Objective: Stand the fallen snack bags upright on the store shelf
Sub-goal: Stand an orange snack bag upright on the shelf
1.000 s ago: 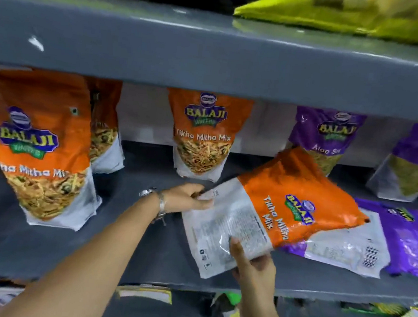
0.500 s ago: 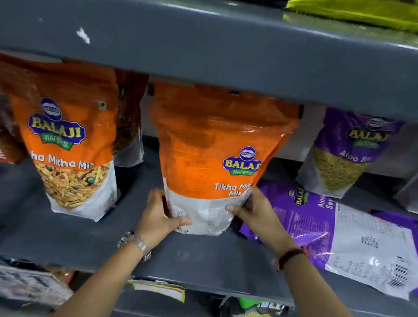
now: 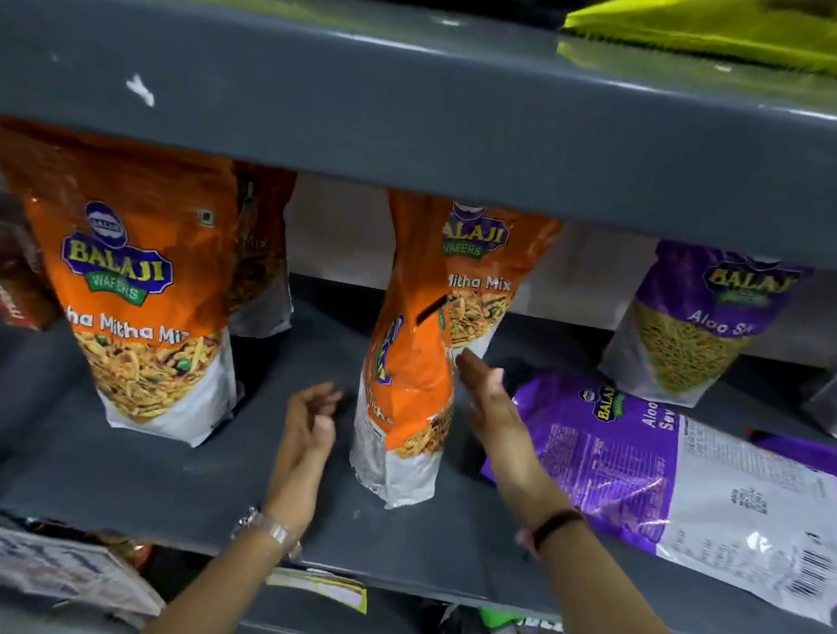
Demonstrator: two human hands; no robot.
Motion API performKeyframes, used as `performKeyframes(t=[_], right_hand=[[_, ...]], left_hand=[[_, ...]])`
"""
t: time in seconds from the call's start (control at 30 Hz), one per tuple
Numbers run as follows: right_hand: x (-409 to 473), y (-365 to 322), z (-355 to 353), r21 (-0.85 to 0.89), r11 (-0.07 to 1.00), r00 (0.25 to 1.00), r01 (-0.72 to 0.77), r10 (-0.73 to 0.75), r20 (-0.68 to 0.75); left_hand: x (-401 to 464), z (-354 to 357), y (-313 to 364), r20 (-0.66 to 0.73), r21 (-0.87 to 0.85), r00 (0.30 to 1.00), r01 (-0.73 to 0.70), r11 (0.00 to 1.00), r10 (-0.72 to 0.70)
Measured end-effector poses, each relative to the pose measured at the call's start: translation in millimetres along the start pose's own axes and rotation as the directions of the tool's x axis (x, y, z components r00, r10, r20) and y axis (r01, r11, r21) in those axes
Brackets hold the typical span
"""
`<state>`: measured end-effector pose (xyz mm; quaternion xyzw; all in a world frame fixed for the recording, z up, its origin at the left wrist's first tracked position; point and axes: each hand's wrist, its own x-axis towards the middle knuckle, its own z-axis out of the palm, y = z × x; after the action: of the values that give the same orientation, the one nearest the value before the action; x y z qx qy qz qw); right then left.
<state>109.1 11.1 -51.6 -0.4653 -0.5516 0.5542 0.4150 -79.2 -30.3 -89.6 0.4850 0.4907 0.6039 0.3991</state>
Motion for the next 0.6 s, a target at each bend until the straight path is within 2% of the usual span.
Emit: performKeyframes(t=[0.1, 0.2, 0.3, 0.4, 0.47, 0.53, 0.6], right_hand=[[9, -3, 17, 0.035, 0.999, 0.996, 0.01, -0.012, 0.083], [5, 0, 20, 0.058, 0.998, 0.995, 0.024, -0.03, 0.096], [-7, 10, 10, 0.026, 0.997, 0.997, 0.076, -0.077, 0.018], [-18, 16, -8, -0.016, 0.988, 0.972, 0.154, -0.155, -0.177], [-21, 14, -15, -0.073, 0.984, 0.976, 0.166, -0.174, -0.129], [-20, 11, -13, -0.103, 0.987, 0.992, 0.126, -0.128, -0.007], [-17, 12, -8, -0.087, 0.991, 0.995, 0.098, -0.095, 0.043]], left_hand=[[-18, 14, -2, 0.172, 0.17, 0.984, -0.077, 0.982, 0.048], [-17, 18, -6, 0.218, 0.391, 0.973, -0.16, 0.906, 0.078], [-1, 2, 0, 0.226, 0.389, 0.974, -0.118, 0.914, 0.029], [14, -22, -4, 0.082, 0.404, 0.996, -0.07, 0.912, 0.04], [16, -28, -7, 0.029, 0.384, 0.999, -0.035, 0.923, 0.026], [12, -21, -5, 0.105, 0.364, 0.994, -0.014, 0.931, -0.026], [9, -11, -4, 0.165, 0.398, 0.985, -0.013, 0.917, -0.057]])
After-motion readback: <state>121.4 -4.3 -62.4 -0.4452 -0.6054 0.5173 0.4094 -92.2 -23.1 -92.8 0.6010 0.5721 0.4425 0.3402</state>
